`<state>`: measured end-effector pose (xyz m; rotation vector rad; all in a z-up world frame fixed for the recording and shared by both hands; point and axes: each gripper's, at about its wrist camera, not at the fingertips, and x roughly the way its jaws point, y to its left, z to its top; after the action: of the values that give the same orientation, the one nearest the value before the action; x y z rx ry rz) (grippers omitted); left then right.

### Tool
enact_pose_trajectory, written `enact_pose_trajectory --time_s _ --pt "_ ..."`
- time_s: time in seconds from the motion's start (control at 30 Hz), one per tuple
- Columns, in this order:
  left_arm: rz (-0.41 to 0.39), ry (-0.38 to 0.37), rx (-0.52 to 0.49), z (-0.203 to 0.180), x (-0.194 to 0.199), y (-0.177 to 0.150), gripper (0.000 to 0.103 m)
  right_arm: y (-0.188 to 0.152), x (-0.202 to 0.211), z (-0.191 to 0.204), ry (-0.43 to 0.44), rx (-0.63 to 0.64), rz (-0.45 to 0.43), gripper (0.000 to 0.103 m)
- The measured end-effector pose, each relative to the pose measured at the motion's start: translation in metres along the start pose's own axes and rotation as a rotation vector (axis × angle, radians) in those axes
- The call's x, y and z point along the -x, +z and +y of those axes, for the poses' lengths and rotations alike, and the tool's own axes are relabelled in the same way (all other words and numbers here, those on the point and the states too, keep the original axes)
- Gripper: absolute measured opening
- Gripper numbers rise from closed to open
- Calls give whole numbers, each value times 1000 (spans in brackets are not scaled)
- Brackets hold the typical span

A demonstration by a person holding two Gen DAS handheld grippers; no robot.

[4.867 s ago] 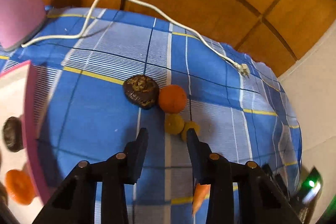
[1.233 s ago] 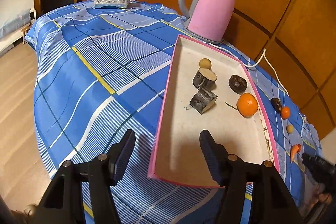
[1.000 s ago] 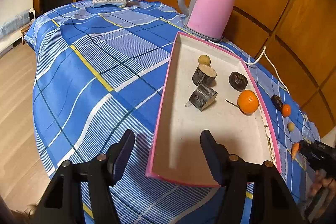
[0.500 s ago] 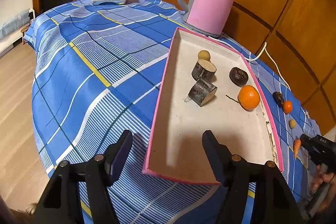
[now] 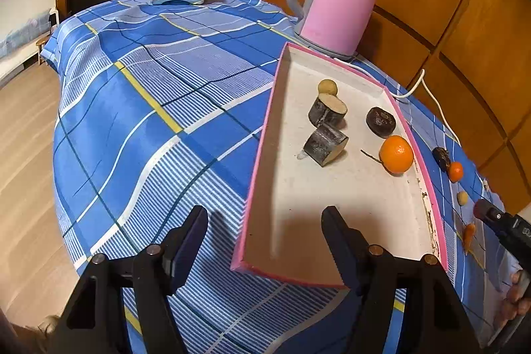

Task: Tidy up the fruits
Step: 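Carry the red tomato into the tray and open the right tool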

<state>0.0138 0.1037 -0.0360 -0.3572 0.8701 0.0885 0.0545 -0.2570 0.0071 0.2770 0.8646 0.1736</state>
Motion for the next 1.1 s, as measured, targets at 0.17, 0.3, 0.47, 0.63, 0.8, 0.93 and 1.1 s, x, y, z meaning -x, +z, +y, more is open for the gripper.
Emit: enact_pose_trajectory --time_s 0.17,0.3,0.47,0.63,0.8,0.93,1.1 --pt "-2 2 8 4 2 -1 73 -2 -15 56 97 134 50 25" --pt "-8 2 9 5 3 -1 74 -10 -20 91 145 230 83 25" --pt "-5 5 12 7 3 -1 75 -11 -31 129 191 356 109 25" --pt "-5 6 19 10 3 -1 75 -11 -50 144 181 411 142 25" --pt "-3 6 13 9 3 -1 75 -12 -69 150 159 452 181 26" --pt "-1 9 12 8 2 -1 75 -15 -80 148 129 454 202 26" --pt "-2 10 10 8 1 0 75 -18 -78 146 122 438 188 32"
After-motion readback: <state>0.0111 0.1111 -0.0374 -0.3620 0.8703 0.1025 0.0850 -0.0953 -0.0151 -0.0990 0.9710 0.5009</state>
